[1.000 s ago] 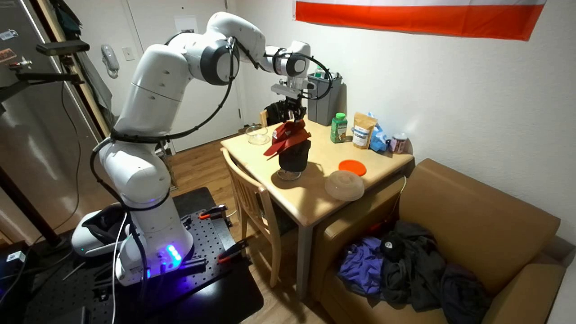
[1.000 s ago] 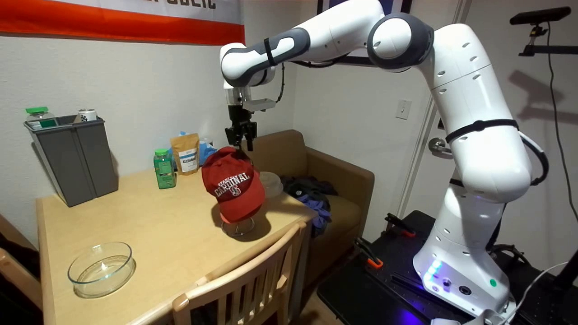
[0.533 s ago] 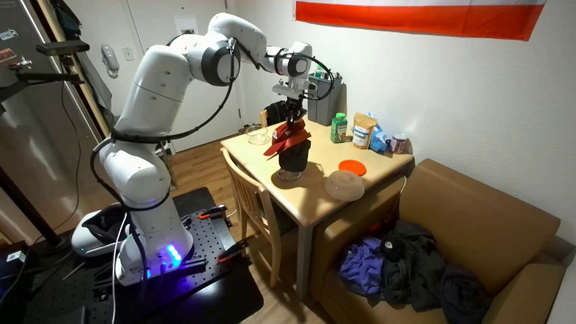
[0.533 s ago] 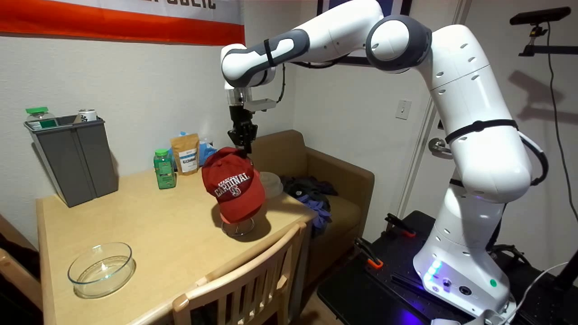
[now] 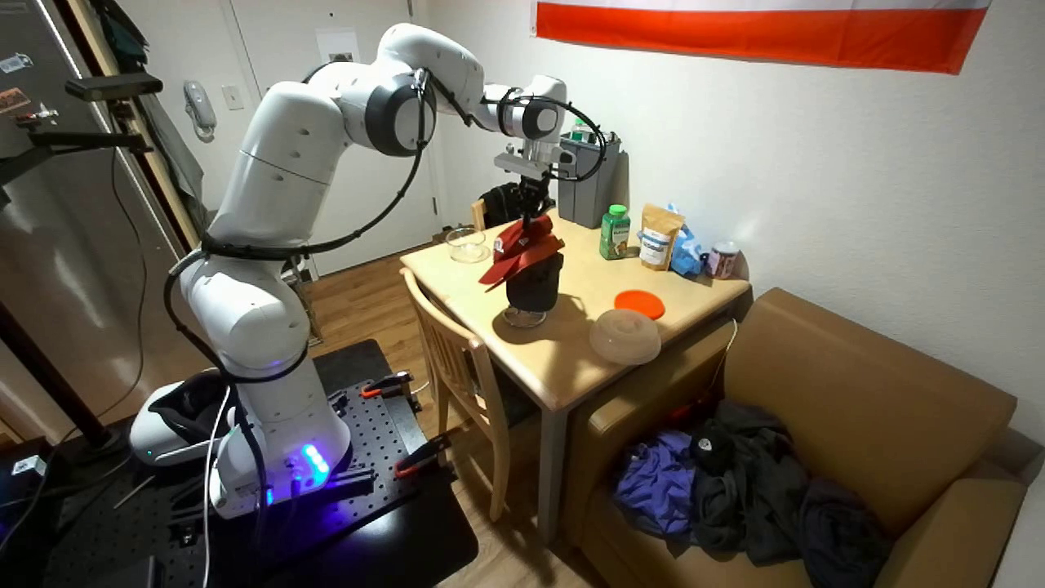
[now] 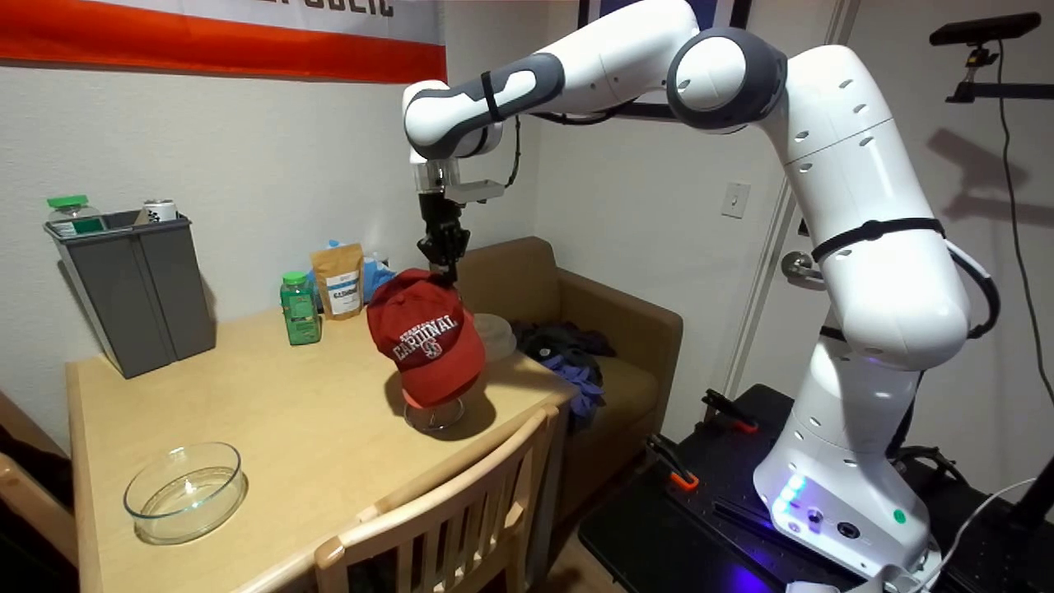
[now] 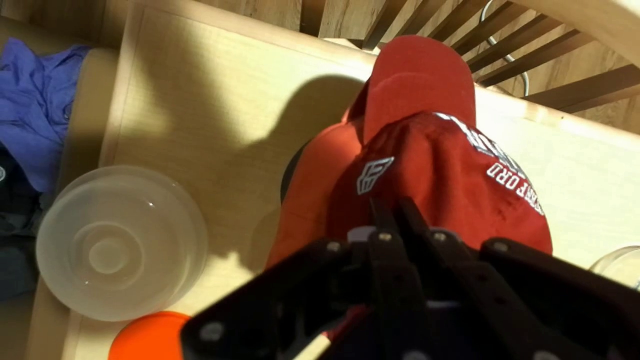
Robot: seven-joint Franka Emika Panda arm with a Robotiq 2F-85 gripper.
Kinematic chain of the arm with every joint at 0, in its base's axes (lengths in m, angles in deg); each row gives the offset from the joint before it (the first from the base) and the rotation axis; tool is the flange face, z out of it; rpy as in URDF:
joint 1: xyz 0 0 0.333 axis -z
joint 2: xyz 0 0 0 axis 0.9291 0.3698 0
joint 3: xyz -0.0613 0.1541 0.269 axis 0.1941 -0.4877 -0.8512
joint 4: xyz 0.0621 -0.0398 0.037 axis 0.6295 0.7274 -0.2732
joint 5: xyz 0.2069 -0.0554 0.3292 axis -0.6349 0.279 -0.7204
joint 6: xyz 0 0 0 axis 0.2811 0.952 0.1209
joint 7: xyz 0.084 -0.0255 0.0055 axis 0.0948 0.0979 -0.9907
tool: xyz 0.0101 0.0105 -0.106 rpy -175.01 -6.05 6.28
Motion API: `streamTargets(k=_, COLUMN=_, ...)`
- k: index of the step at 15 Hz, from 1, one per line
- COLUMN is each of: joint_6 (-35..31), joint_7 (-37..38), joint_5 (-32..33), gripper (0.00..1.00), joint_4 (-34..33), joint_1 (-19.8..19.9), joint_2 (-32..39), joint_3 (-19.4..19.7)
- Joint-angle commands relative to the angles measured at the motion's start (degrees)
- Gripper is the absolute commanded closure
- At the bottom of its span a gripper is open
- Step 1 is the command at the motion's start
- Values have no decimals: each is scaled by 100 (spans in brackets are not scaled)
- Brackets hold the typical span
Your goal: Put the maroon cape on the table
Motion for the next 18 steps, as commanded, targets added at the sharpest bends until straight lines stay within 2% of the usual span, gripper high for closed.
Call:
streamTargets(k=1, joint_6=263, joint_7=-122, joint_5=43, gripper=64, joint_4=-187, joint_1=-2, joint_2=58, joint_3=19)
streamTargets(k=6, joint_6=319, joint_7=-134, joint_5=18, gripper=28, joint_4=-208, joint_1=13, joint_2=86, joint_3=13)
streamTargets(k=8, joint_6=331, joint_7=-137, joint_5=10, gripper=25, joint_4=-212, joint_1=18, joint_2=98, joint_3=11)
streamTargets(k=9, joint_6=333, joint_7=-142, joint_5=7, gripper=28, joint_4=-213, joint_1=21, joint_2=106, joint_3=10)
streamTargets(k=10, joint_6=336, joint_7=-151, joint_5=19, gripper=51, joint_4=-211, joint_1=22, joint_2=116, joint_3=14)
streamTargets(k=11, joint_6=337, joint_7=-154, joint_5=19, gripper=53, joint_4=-209, joint_1=25, joint_2=122, joint_3=15)
streamTargets(k=15, joint_6=315, joint_7=-172, joint_5=8, gripper=84, joint_4=-172, joint_1=53, joint_2=119, joint_3=16)
streamTargets(k=17, joint_6=295, joint_7=-199, joint_5=-7, gripper=97, joint_4=-145, joint_1=75, joint_2=91, joint_3=14)
streamTargets(k=18, joint_6=288, joint_7=-194, joint_5=-12, gripper=100, joint_4=-135, joint_1=80, joint_2=79, joint_3=13)
